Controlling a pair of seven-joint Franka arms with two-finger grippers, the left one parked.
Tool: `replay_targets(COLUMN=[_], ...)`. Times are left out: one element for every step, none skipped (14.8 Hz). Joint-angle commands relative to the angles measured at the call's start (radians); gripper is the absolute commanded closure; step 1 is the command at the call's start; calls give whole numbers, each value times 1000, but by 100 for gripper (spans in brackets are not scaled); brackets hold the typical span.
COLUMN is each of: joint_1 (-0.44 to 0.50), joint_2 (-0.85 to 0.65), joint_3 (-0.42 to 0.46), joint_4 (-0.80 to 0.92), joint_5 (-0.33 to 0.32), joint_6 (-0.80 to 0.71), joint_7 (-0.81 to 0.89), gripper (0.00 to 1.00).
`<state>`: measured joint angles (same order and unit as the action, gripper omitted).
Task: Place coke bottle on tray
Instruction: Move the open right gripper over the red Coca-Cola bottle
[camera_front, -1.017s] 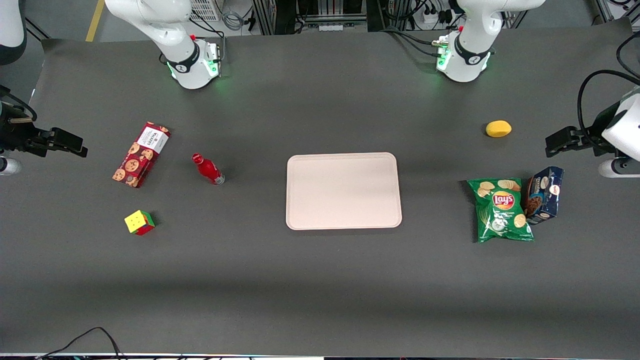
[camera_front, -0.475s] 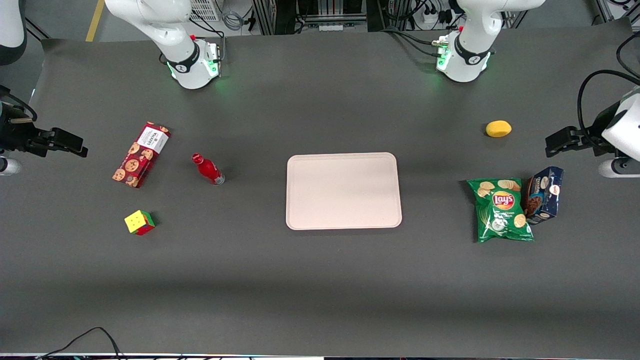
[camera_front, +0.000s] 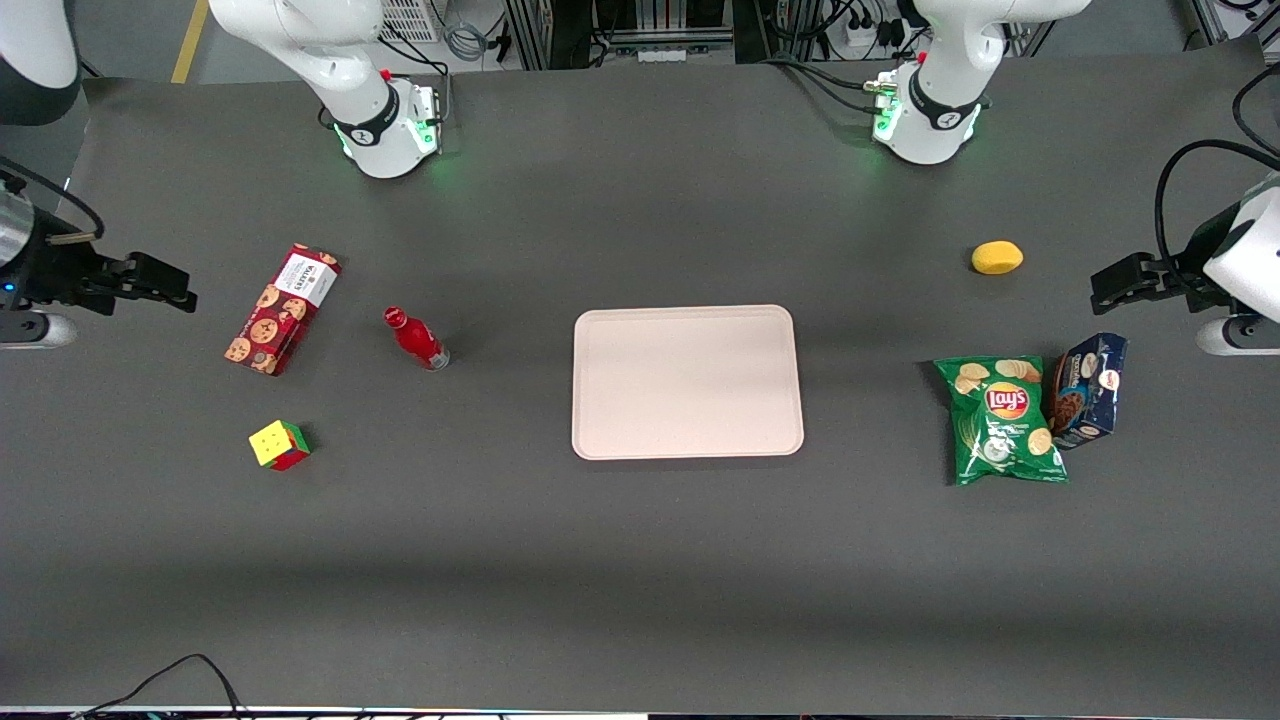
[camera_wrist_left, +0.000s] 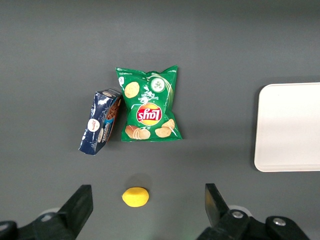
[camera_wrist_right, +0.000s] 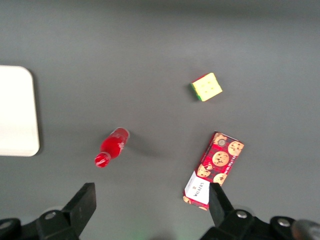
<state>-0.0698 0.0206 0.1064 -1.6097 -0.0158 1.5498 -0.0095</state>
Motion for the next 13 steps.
replay_targets(joint_1=[106,132,159,182,202,223,225,225,226,226,226,226,226], joint_2=[10,10,13,15,22,33,41,48,52,41,24,-3,-30], joint_3=[-8,-8,-10,-10,-8,-7,-7,-5,1,6,7,9,10], joint_4=[22,20,17,14,14,5,-9,-25,-50,-103,-165,-232,-289], joint_5=[-3,-1,-3,-3,0,13,37,57,59,59,59,59,59], joint_6=[-59,-59,-59,-60,-69,-92,-99,-91,-65,-19,36,97,152], joint_7=[-6,-4,-3,-4,-3,3,9,6,6,8,8,8,8], gripper=[0,0,0,0,0,0,0,0,0,0,0,0,0])
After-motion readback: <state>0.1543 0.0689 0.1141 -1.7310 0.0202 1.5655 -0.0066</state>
